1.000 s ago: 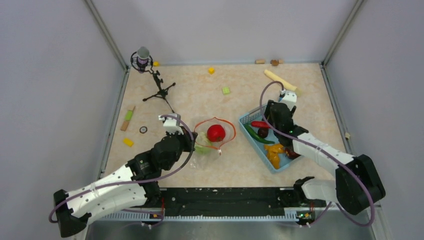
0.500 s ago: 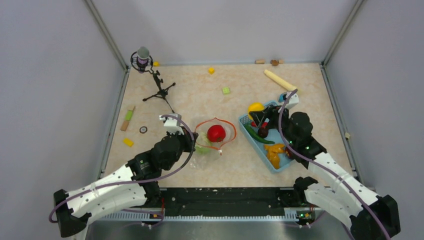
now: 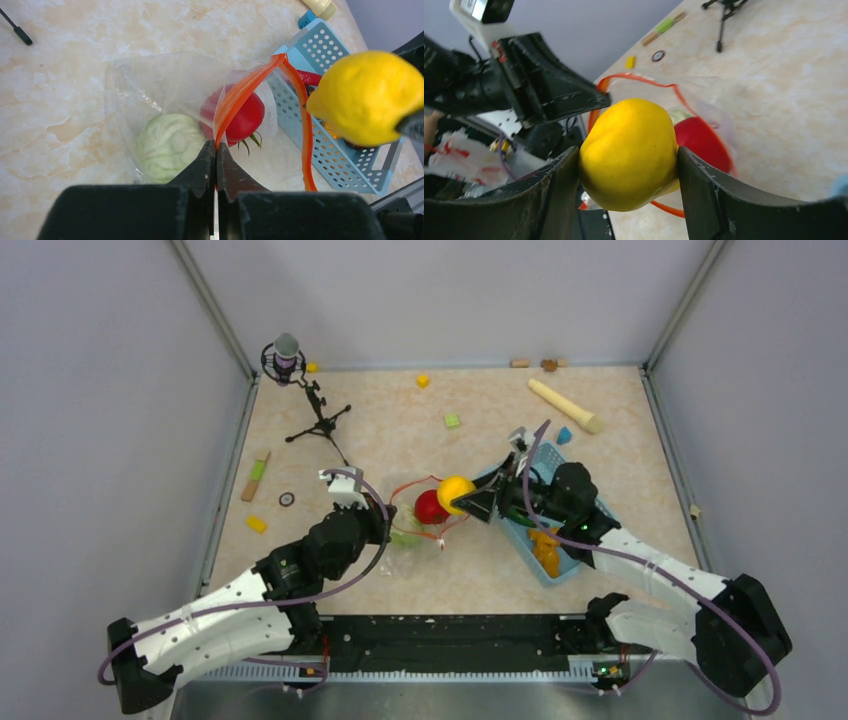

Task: Place the food in the zip-top bag and seal the zipper
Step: Place the fake fruit in the zipper food storage bag.

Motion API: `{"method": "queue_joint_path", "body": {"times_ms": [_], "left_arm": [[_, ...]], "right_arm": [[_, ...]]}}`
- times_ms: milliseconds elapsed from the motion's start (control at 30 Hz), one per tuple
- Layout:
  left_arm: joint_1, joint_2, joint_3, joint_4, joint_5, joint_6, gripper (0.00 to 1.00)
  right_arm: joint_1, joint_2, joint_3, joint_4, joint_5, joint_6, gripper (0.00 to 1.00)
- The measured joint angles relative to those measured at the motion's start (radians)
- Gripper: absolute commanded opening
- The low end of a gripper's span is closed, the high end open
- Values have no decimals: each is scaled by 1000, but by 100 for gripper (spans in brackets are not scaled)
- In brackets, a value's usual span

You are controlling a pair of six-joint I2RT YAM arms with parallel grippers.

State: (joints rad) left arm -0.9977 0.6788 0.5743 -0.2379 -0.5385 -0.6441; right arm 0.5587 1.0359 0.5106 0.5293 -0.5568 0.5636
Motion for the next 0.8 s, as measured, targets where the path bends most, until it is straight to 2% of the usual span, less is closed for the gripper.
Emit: {"method": "queue_joint_path", "body": {"times_ms": [200, 400, 567, 700, 800], "left_arm": [[0, 0, 0, 0, 0, 0, 0], [0, -2, 0, 0, 0, 0, 0], [0, -2, 0, 0, 2, 0, 0], [0, -3, 0, 0, 3, 0, 0], [0, -3, 0, 0, 3, 0, 0]], "right_arm": [[158, 92, 67, 24, -44, -27, 49], [230, 171, 88, 55, -6, -21, 49], [243, 257, 96, 34, 56, 27, 50], [249, 303, 122, -31, 100, 57, 54], [256, 322, 145, -79, 120, 67, 69]]}}
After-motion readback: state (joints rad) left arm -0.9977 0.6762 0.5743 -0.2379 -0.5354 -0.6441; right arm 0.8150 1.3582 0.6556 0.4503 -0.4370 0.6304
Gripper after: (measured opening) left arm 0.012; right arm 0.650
